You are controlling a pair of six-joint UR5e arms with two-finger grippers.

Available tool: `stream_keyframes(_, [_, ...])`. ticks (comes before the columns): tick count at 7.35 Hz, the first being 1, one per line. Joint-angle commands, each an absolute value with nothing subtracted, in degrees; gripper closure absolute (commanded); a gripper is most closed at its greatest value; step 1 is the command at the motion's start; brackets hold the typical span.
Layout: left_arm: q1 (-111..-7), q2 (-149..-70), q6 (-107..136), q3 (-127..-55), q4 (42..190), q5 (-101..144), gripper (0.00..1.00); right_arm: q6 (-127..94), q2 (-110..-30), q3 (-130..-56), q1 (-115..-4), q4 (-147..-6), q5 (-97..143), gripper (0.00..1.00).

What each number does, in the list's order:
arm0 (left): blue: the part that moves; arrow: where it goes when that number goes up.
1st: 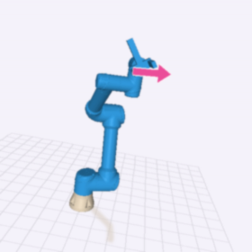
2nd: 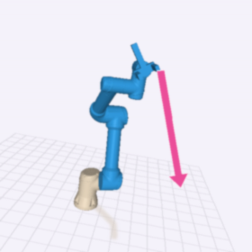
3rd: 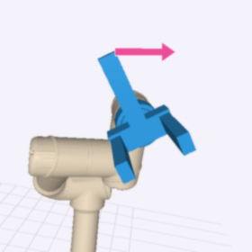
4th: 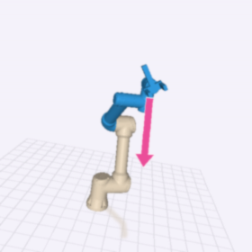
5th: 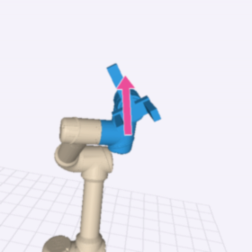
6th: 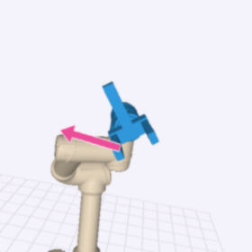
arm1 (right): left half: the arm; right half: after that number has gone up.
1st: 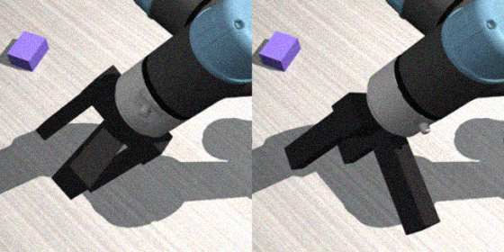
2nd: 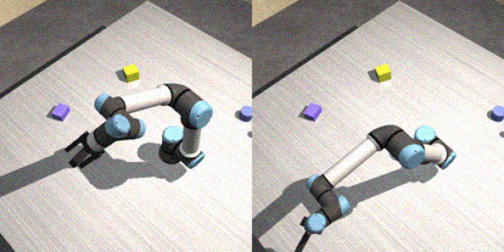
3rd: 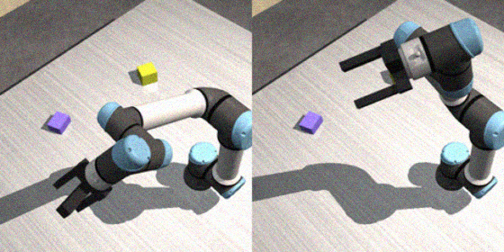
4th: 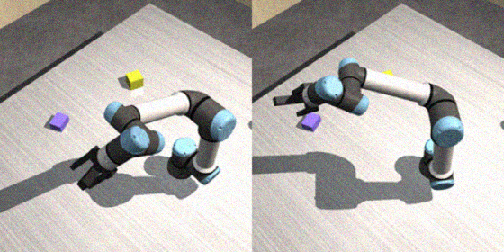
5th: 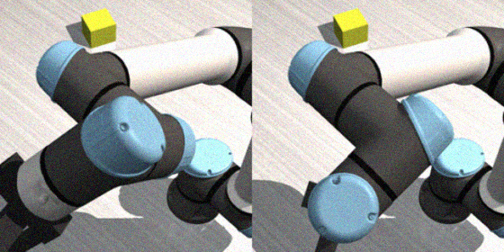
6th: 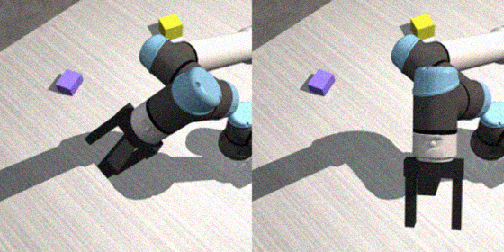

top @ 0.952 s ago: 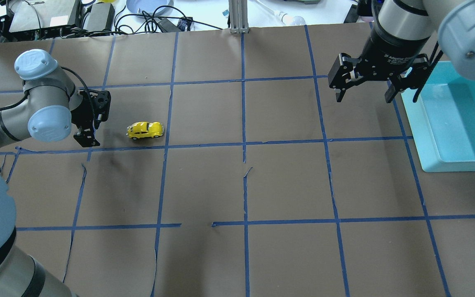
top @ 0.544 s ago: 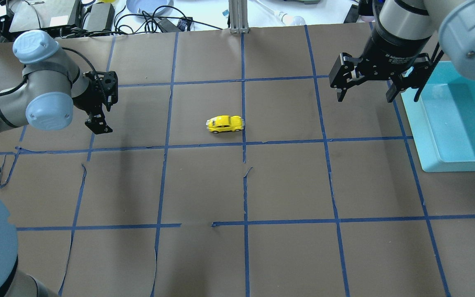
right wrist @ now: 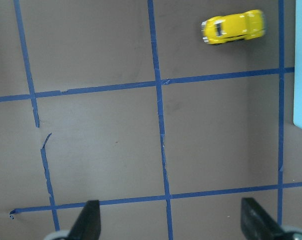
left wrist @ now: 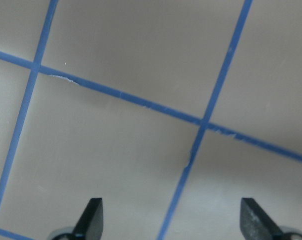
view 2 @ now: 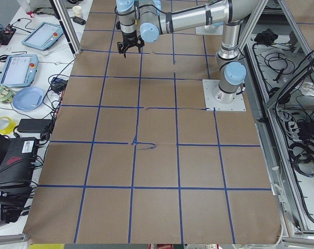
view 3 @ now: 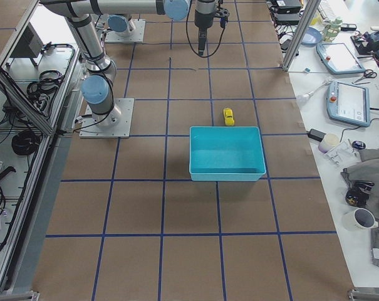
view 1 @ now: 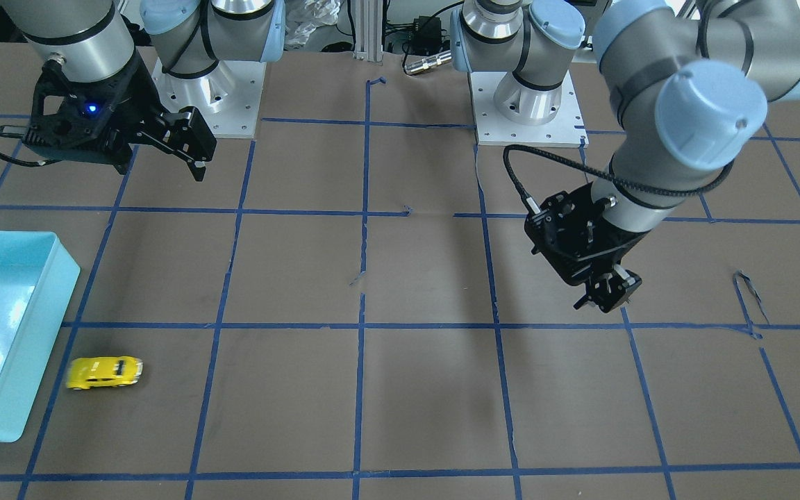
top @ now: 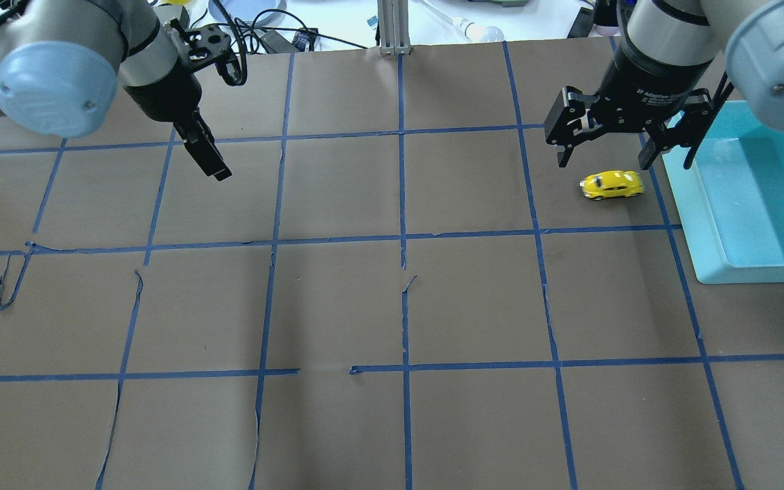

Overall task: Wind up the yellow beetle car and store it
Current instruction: 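Raise the left gripper away while the car rolls toward the bin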

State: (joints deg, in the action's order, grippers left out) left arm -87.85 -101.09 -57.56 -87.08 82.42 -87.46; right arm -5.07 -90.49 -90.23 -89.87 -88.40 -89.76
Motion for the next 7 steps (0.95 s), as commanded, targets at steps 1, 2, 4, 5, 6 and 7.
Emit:
stream_keyframes(1, [-89.9,-96.4,-31.6,-84.2,86.7,-87.6,0.0,-4.3,-90.2,-90.2,-89.6,-88.7,-89.7,0.0])
stream_keyframes(2, [-90.0,-95.0,-22.8,-84.9,86.7,-87.5,0.0,-4.2,-90.1,-90.2,-89.6,-88.7,-89.8,0.0])
stream_keyframes(4, [-90.2,-92.0,-8.7,-84.3,91.4,-88.3,0.0,-4.1,-86.0,-90.2,-88.4,-89.9,-96.7,0.0])
stream_keyframes(5, [-89.9,-91.6,-7.3,-85.2,91.7,-89.4,0.0,-3.7,-84.4,-90.3,-88.2,-93.0,-98.4,0.0])
stream_keyframes(6, [-89.7,-91.7,-6.1,-85.4,91.4,-89.4,0.0,1.9,-83.4,-90.3,-88.2,-97.4,-99.0,0.0])
stream_keyframes(7, [-89.9,-89.8,0.5,-86.6,92.5,-89.8,0.0,7.2,-81.3,-90.3,-87.2,-99.7,-99.0,0.0])
